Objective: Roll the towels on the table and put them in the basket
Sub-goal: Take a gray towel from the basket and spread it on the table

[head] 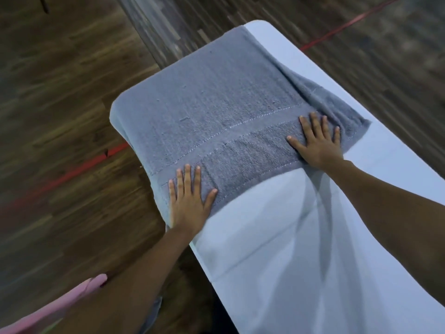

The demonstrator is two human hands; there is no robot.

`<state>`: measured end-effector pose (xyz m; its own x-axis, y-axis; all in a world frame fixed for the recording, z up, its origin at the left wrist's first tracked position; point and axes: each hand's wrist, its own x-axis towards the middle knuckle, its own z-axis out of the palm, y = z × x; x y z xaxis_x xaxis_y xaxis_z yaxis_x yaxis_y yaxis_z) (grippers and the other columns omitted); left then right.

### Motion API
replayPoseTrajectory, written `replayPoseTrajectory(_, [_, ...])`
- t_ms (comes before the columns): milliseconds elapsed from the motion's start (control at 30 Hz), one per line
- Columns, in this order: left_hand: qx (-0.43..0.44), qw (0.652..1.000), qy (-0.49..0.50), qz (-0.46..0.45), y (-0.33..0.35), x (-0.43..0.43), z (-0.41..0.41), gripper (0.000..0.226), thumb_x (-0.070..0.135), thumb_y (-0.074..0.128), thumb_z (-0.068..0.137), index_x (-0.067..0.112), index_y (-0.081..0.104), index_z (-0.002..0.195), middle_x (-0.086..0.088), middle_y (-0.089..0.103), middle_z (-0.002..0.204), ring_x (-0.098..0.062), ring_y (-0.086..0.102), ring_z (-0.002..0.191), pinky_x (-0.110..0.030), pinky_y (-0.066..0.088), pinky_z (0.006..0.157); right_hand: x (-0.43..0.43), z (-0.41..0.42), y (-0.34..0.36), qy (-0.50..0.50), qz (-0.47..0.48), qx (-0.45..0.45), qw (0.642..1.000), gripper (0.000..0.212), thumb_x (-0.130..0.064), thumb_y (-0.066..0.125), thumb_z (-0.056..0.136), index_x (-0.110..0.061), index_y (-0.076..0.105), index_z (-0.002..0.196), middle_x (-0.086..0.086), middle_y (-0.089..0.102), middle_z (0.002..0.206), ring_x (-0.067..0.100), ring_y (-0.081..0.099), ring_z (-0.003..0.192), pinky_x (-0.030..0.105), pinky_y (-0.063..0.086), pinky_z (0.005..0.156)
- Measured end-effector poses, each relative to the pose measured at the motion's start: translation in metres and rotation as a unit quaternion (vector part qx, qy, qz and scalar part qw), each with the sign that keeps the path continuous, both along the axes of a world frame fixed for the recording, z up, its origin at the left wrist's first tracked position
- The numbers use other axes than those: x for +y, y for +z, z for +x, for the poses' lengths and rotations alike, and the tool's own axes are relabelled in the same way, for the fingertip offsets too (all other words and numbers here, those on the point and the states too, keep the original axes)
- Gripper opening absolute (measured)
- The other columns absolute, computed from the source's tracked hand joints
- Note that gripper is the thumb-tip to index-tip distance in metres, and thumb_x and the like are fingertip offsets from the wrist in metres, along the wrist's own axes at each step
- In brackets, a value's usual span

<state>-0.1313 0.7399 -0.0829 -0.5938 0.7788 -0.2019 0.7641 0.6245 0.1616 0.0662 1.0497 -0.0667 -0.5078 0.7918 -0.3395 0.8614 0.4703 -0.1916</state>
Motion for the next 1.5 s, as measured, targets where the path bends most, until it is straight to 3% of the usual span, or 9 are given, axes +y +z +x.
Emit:
replayPoseTrajectory(567, [0.002,0.997,-0.066,-0.029,0.0,-0.144,0.362,0.081,0.068,0.007,0.094,0.015,0.0,0.155,-0.011,-0.006,0.162,-0.029,-0.012,0.148,-0.049,-0.002,0.118,-0.158,0.367,0.005,-0.099,-0.055,-0.049,0.992,0.082,-0.082,0.022,0.083,-0.047,-0.01,0.149,-0.015,-0.022,0.158,0.014,-0.02,0.146,0.047,-0.012,0.118])
replayPoseTrajectory(833, [0.0,0.998,-0.041,-0.041,0.002,-0.183,0.479,0.081,0.068,0.009,0.094,0.014,0.002,0.155,-0.011,-0.005,0.162,-0.029,-0.01,0.148,-0.05,0.0,0.118,-0.188,0.47,0.007,-0.072,-0.06,-0.045,0.995,0.082,-0.083,0.023,0.082,-0.048,-0.011,0.148,-0.016,-0.022,0.158,0.013,-0.02,0.146,0.046,-0.013,0.118])
replayPoseTrajectory(1067, [-0.032,0.998,-0.012,-0.06,0.006,-0.214,0.576,0.082,0.07,0.003,0.091,0.019,-0.015,0.152,-0.007,-0.025,0.158,-0.024,-0.029,0.143,-0.047,-0.013,0.117,-0.204,0.542,0.008,-0.023,-0.056,-0.04,0.997,0.082,-0.083,0.02,0.082,-0.047,-0.01,0.149,-0.015,-0.022,0.158,0.014,-0.019,0.147,0.046,-0.013,0.118])
replayPoseTrajectory(1300, [-0.054,0.997,-0.019,-0.06,0.011,-0.223,0.604,0.085,0.072,0.004,0.088,0.02,-0.013,0.153,-0.007,-0.021,0.16,-0.025,-0.027,0.144,-0.046,-0.015,0.117,-0.221,0.6,0.006,-0.027,-0.051,-0.04,0.998,0.08,-0.08,0.023,0.085,-0.045,-0.008,0.15,-0.013,-0.019,0.16,0.016,-0.018,0.147,0.046,-0.013,0.117])
replayPoseTrajectory(1367, [-0.074,0.995,-0.013,-0.06,0.02,-0.218,0.6,0.084,0.071,0.014,0.091,0.021,-0.007,0.154,-0.007,-0.014,0.161,-0.027,-0.02,0.146,-0.046,-0.011,0.118,-0.224,0.601,0.01,-0.039,-0.043,-0.024,0.998,0.079,-0.074,0.032,0.089,-0.04,0.0,0.153,-0.01,-0.011,0.162,0.02,-0.01,0.149,0.048,-0.006,0.117])
replayPoseTrajectory(1433, [-0.098,0.994,-0.003,-0.044,0.035,-0.211,0.594,0.077,0.062,0.035,0.094,0.02,0.009,0.153,-0.01,0.003,0.16,-0.031,-0.001,0.148,-0.047,0.001,0.12,-0.229,0.595,0.016,-0.067,-0.023,0.03,0.997,0.072,-0.061,0.048,0.091,-0.027,0.025,0.151,0.002,0.018,0.16,0.027,0.017,0.146,0.049,0.012,0.117])
replayPoseTrajectory(1500, [-0.12,0.993,-0.003,-0.016,0.054,-0.202,0.586,0.066,0.047,0.048,0.094,0.019,0.023,0.148,-0.011,0.024,0.152,-0.033,0.022,0.141,-0.048,0.018,0.117,-0.245,0.587,0.026,-0.134,-0.042,0.132,0.981,0.053,-0.044,0.057,0.087,-0.013,0.053,0.13,0.012,0.054,0.13,0.027,0.05,0.122,0.044,0.037,0.107])
